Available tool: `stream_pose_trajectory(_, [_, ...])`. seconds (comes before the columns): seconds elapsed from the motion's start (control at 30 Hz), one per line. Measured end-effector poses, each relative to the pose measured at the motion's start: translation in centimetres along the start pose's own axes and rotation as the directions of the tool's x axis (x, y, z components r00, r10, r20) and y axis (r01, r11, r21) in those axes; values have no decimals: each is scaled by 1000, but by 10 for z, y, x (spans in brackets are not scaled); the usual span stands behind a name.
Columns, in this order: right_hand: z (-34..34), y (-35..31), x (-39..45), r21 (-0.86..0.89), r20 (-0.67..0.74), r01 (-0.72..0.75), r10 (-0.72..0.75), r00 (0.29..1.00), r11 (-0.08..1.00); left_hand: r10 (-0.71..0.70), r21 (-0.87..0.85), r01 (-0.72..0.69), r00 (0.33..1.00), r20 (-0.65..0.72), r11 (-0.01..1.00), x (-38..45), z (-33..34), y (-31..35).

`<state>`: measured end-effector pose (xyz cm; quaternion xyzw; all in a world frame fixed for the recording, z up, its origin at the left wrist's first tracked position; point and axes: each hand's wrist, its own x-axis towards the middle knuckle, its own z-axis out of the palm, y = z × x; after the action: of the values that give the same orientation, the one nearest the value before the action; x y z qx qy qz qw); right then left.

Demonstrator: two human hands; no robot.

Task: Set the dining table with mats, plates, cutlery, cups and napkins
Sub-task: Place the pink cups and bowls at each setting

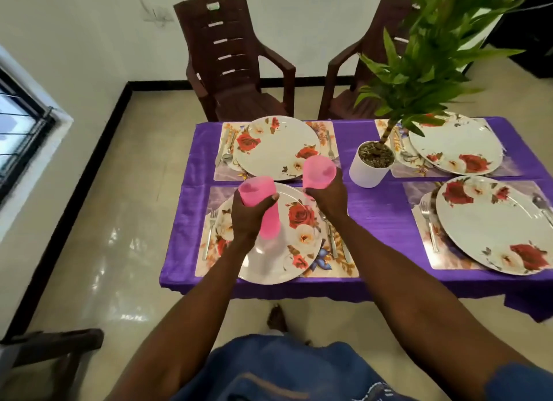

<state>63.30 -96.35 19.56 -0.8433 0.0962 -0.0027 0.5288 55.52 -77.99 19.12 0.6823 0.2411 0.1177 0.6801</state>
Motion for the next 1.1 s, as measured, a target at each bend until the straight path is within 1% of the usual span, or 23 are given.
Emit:
stream_pose_trajectory(0.17, [9,5,28,-16,23,-18,18,1000,1000,-29,30,30,1000,-8,999,19,12,-4])
stream_pose_trajectory(0.3, [20,7,47,-27,33,-39,40,999,999,-40,70,39,999,10,997,29,21,-7])
stream_pose_trajectory(0.47, [32,17,57,0,44,-72,72,996,997,-60,106,59,998,7,993,34,26,-9])
stream_pose_trajectory(0.57, [33,31,58,-18,101,-69,70,992,997,-62,129,63,998,-12,990,35,29,-9])
stream_pose_trajectory(0.87, [29,48,63,36,154,-57,51,987,998,-90,158,101,993,-70,982,16,35,-12])
stream_pose_trajectory(1.0, [29,58,64,-20,161,-30,33,986,999,-99,171,108,993,-59,979,10,39,-15])
stream_pose_trajectory(1.1, [18,50,53,-81,197,-72,87,977,994,-106,149,111,993,-47,982,7,43,-17])
